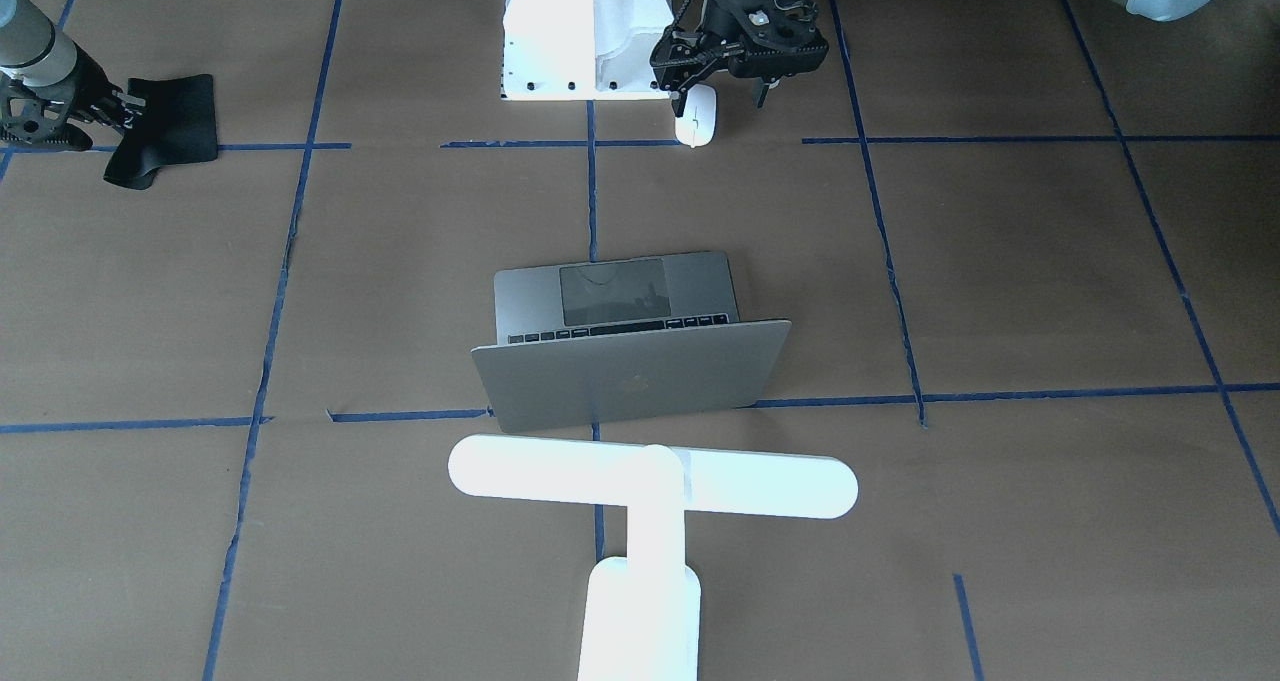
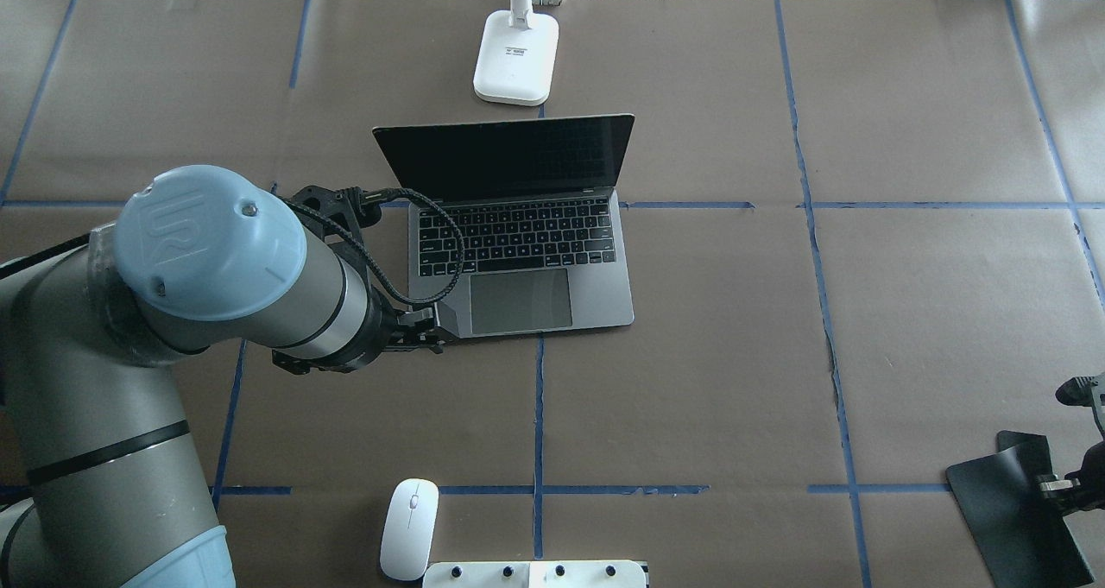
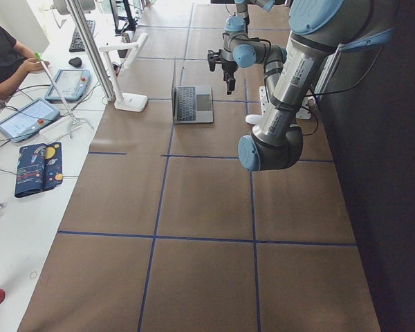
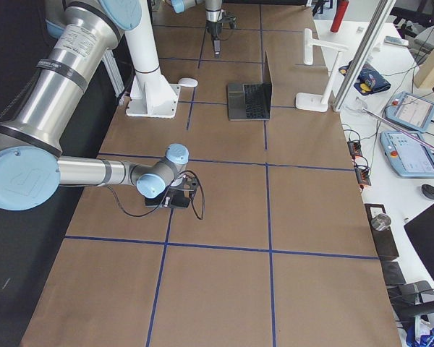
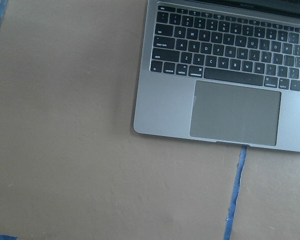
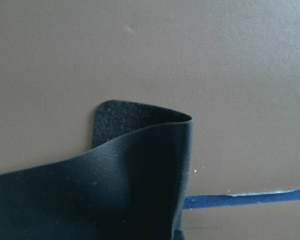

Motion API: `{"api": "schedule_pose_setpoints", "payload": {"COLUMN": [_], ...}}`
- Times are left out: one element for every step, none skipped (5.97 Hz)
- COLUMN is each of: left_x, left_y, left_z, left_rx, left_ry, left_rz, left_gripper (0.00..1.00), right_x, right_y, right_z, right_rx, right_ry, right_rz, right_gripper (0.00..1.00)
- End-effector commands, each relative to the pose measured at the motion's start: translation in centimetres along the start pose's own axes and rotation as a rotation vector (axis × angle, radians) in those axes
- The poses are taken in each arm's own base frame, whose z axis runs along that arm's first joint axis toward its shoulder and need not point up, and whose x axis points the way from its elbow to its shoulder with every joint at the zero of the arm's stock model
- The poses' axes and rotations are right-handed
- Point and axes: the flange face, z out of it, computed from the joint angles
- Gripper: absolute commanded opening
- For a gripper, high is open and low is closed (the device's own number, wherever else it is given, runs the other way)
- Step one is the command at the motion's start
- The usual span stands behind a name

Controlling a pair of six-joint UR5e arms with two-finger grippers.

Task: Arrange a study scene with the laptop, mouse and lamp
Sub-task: 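Grasp the black mouse pad with the right gripper and lift it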

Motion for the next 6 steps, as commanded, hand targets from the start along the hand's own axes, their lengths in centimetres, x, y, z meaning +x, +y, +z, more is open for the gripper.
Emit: {"api": "schedule_pose_setpoints", "payload": {"left_x": [0.1, 0.1, 0.0, 0.0, -0.1, -0.2], "left_y": [0.0, 0.0, 0.0, -0.1, -0.2, -0.1], "left_z": [0.0, -0.1, 0.0, 0.0, -0.1, -0.6], "left_rx": [0.000, 0.000, 0.000, 0.001, 0.003, 0.006], "left_ry": [0.000, 0.002, 0.000, -0.001, -0.001, 0.010], "left_rz": [-0.001, -0.001, -0.001, -0.002, -0.006, -0.004], "left_gripper": [1.00, 1.00, 1.00, 1.00, 1.00, 1.00], "right_x": [-1.1, -2.5, -4.8, -7.7, -12.1, -16.4], "right_y": [0.0, -0.6, -2.2, -4.3, -6.0, -7.5], "right_z": [-1.3, -2.8, -3.8, -5.4, -6.6, -8.2], "right_rx": [0.033, 0.081, 0.132, 0.181, 0.219, 0.258], "right_ry": [-0.045, -0.114, -0.166, -0.228, -0.294, -0.358], "right_rz": [-0.021, -0.048, -0.068, -0.090, -0.138, -0.182], "right_gripper": [0.00, 0.00, 0.00, 0.00, 0.00, 0.00]}}
